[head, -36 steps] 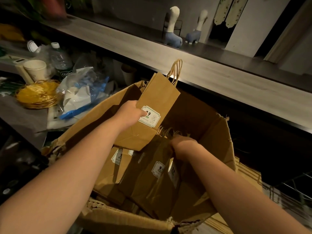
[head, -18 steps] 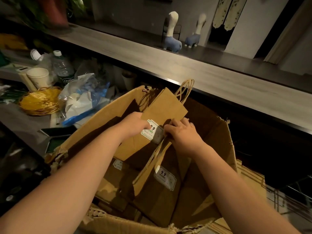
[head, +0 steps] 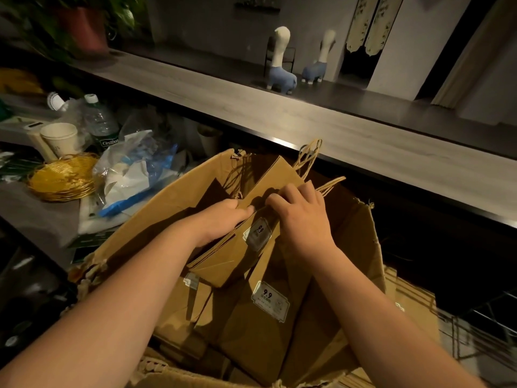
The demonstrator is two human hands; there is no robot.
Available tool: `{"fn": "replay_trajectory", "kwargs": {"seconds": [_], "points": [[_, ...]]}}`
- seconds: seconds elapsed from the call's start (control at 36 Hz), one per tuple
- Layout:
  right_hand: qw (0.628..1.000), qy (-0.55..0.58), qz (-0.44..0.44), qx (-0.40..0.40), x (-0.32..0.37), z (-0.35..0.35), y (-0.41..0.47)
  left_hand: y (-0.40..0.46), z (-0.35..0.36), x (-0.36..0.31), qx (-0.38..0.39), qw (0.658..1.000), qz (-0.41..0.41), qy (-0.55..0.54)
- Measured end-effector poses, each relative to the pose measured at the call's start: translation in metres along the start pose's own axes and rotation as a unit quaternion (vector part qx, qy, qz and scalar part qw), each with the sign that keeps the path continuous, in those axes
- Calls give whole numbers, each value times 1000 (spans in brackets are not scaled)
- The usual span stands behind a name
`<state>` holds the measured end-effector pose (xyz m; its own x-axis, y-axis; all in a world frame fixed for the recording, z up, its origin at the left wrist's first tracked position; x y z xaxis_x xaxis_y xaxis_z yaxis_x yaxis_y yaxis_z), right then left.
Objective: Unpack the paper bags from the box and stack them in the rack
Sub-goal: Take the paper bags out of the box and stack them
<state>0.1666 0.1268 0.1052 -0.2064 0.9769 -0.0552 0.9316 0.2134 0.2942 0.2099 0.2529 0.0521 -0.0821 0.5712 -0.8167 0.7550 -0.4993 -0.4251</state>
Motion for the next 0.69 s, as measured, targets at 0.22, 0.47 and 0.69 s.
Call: {"fn": "replay_trajectory", "kwargs": {"seconds": [0.22,0.47,0.69], "points": [[999,6,19,-47,-9,1,-1,2,10,-5,49,994,56,79],[948,283,126,-79,-35,3,-3,-4,-18,-16,-61,991,115,-24],[667,632,394,-11,-74,64,-23,-9,-30,-20,-31,988,135,-65]]}}
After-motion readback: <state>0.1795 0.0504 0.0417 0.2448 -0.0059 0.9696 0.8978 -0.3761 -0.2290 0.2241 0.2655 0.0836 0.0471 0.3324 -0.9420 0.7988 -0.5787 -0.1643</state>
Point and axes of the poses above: each hand's wrist, its own y-axis towards the middle knuckle, its own z-axis out of the palm, x = y × z, the point moved 8 cm from there along y, towards the middle knuckle, and after that the axes turned 10 degrees about x, right-handed, at the moved point
